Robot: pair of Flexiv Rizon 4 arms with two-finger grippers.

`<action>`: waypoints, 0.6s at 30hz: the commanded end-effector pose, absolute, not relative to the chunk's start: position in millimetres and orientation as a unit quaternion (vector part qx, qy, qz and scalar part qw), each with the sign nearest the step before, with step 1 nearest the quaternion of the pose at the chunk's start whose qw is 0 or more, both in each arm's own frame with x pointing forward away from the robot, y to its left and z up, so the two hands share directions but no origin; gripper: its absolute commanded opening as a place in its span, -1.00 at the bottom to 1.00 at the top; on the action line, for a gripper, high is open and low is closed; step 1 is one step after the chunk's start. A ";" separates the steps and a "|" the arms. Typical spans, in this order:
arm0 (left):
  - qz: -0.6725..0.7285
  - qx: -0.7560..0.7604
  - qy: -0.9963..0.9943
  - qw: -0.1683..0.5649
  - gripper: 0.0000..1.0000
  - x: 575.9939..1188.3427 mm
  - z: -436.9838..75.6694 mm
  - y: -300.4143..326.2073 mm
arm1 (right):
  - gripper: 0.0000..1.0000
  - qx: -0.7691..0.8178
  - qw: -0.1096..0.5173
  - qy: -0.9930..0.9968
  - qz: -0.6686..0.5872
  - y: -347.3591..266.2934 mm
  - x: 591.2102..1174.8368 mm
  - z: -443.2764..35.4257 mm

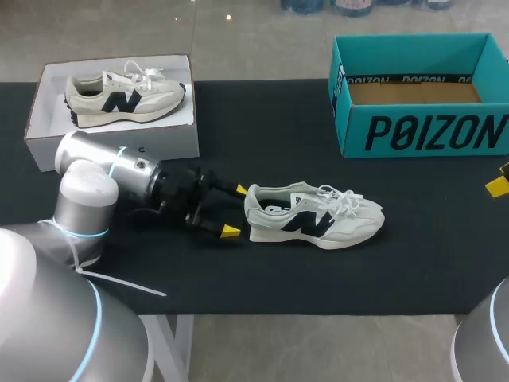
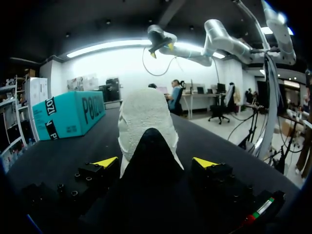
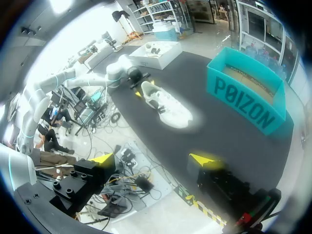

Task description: Take the shoe out of the shoebox, open the shoe tongue, remove and reinsert the insole, then place the shoe into the shoebox

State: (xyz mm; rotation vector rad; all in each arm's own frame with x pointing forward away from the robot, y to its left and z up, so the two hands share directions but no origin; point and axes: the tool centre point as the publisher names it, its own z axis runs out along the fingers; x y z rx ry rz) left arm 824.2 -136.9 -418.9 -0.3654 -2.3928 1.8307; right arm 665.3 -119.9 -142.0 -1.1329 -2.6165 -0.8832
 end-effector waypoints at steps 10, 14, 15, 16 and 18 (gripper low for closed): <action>0.606 -0.105 -0.787 0.039 1.00 817.8 -429.4 -151.4 | 1.00 -0.379 0.079 -0.874 -0.294 -120.0 666.5 -142.7; 0.606 -0.103 -0.788 0.036 1.00 815.8 -431.0 -157.4 | 1.00 -0.379 0.079 -0.874 -0.294 -120.0 666.5 -142.7; 0.609 -0.100 -0.786 0.035 1.00 815.6 -431.8 -158.1 | 1.00 -0.379 0.079 -0.874 -0.294 -120.0 666.5 -142.7; 0.608 -0.097 -0.787 0.032 1.00 815.7 -432.4 -158.6 | 1.00 -0.379 0.079 -0.874 -0.294 -120.0 666.5 -142.7; 0.610 -0.095 -0.786 0.029 1.00 816.0 -432.9 -159.6 | 1.00 -0.379 0.079 -0.874 -0.294 -120.0 666.5 -142.7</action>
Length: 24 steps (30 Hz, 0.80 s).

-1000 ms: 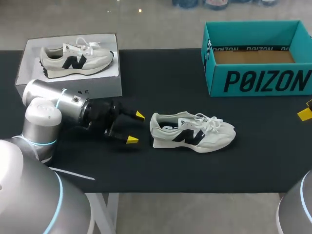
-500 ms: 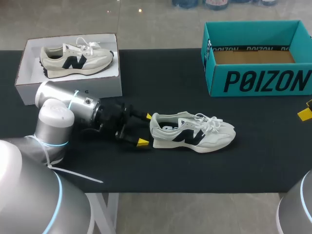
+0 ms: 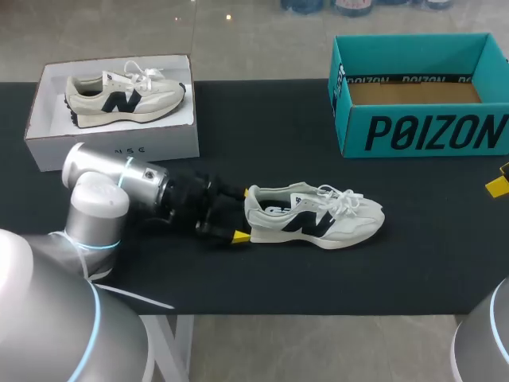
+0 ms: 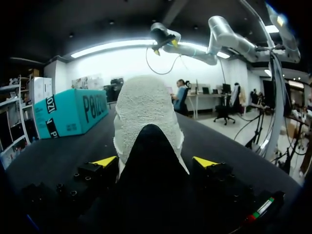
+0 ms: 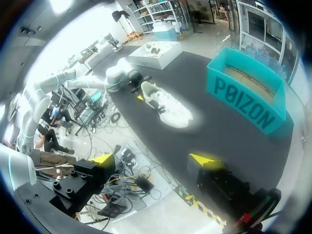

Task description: Take the shoe out of the shoebox, open the shoe tongue, remove and reinsert the insole, then place the shoe into the shoebox

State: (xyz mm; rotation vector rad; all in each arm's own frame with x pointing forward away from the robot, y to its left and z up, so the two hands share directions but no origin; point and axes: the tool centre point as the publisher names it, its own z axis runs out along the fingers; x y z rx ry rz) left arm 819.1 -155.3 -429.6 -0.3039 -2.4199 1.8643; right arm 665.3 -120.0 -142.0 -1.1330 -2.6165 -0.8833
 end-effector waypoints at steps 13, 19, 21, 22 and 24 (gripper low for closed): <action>0.618 -0.072 -0.783 0.014 1.00 821.3 -441.0 -159.6 | 1.00 -0.379 0.079 -0.874 -0.294 -120.0 666.5 -142.7; 0.626 -0.074 -0.776 0.020 1.00 825.4 -443.4 -159.9 | 1.00 -0.379 0.079 -0.874 -0.294 -120.0 666.5 -142.7; 0.628 -0.078 -0.774 0.016 -0.26 826.9 -444.6 -160.4 | 1.00 -0.379 0.079 -0.874 -0.294 -120.0 666.5 -142.7; 0.628 -0.078 -0.774 0.018 -1.00 827.6 -445.3 -160.8 | 1.00 -0.379 0.079 -0.874 -0.294 -120.0 666.5 -142.7; 0.629 -0.086 -0.773 0.021 -1.00 829.3 -447.1 -161.7 | 1.00 -0.379 0.079 -0.874 -0.294 -120.0 666.5 -142.7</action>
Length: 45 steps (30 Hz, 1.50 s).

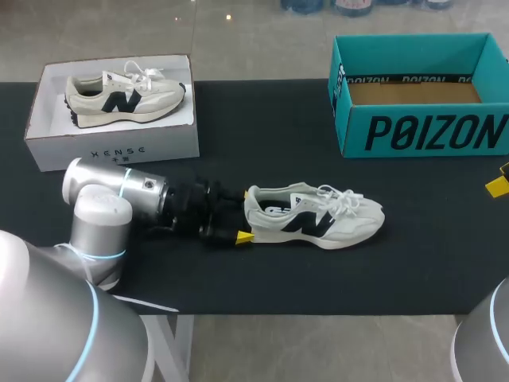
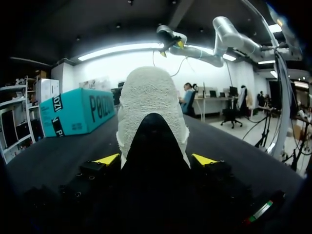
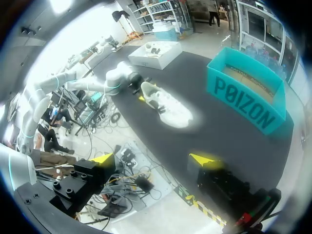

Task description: Take the shoe out of the shoebox, open the shoe tongue, remove and reinsert the insole, then place the shoe into the shoebox

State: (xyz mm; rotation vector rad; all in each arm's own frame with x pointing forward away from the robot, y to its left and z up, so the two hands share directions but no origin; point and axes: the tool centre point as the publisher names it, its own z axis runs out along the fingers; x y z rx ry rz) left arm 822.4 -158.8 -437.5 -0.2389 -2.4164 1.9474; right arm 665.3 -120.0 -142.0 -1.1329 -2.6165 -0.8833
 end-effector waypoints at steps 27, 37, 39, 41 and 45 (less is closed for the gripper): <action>0.629 -0.086 -0.773 0.021 -1.00 829.3 -447.1 -161.7 | 1.00 -0.379 0.051 -0.890 -0.249 -91.6 667.2 -125.0; 0.629 -0.086 -0.773 0.021 -1.00 829.3 -447.1 -161.7 | 1.00 -0.465 0.007 -0.876 -0.130 -4.5 678.4 -134.2; 0.629 -0.086 -0.773 0.021 -1.00 829.3 -447.1 -161.7 | 1.00 -0.483 0.010 -0.868 -0.113 13.3 686.2 -144.9; 0.629 -0.086 -0.773 0.021 -1.00 829.3 -447.1 -161.7 | 1.00 -0.499 -0.008 -0.862 -0.092 32.7 692.9 -152.8; 0.629 -0.086 -0.773 0.021 -1.00 829.3 -447.1 -161.7 | 1.00 -0.518 -0.016 -0.853 -0.061 71.9 707.3 -167.6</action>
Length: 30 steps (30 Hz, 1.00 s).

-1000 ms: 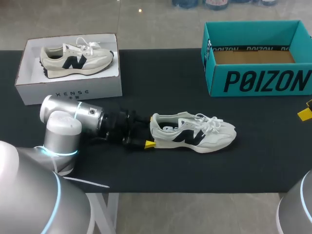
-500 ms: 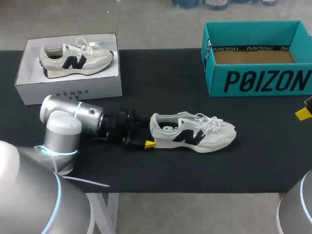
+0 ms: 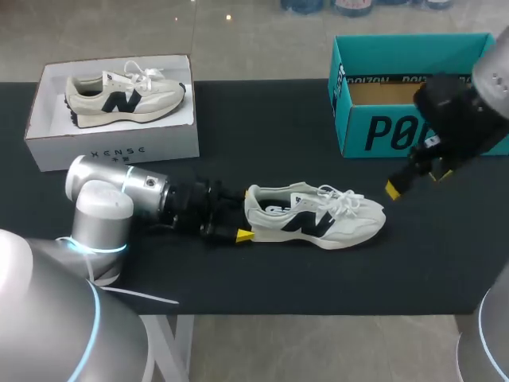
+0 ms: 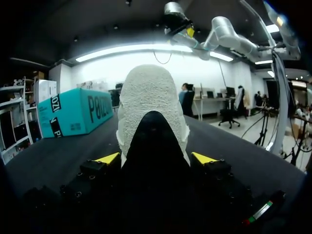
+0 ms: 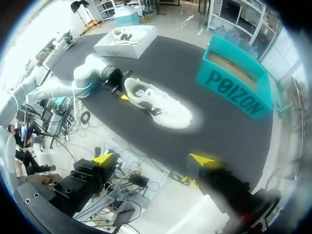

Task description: Take the shoe out of the shoebox, open the shoe tongue, remove and reinsert the insole, then place the shoe into the shoebox

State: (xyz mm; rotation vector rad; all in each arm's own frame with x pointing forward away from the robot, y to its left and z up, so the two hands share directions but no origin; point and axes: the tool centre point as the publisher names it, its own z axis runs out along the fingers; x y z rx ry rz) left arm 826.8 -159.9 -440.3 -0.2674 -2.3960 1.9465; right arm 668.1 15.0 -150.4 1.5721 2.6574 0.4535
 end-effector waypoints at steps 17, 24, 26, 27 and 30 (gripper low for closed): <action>0.629 -0.086 -0.773 0.021 -1.00 829.3 -447.1 -161.7 | 1.00 0.493 -0.012 0.869 0.039 127.9 756.7 -204.7; 0.629 -0.086 -0.773 0.021 -1.00 829.3 -447.1 -161.7 | 1.00 0.493 -0.012 0.869 0.039 127.9 756.7 -204.7; 0.629 -0.086 -0.773 0.021 -1.00 829.3 -447.1 -161.7 | 1.00 0.493 -0.012 0.869 0.039 127.9 756.7 -204.7; 0.629 -0.086 -0.773 0.021 -1.00 829.3 -447.1 -161.7 | 1.00 0.511 -0.017 0.858 0.039 128.3 760.3 -207.3; 0.629 -0.086 -0.773 0.021 -1.00 829.3 -447.1 -161.7 | 1.00 0.564 -0.001 0.826 0.014 131.1 770.2 -218.2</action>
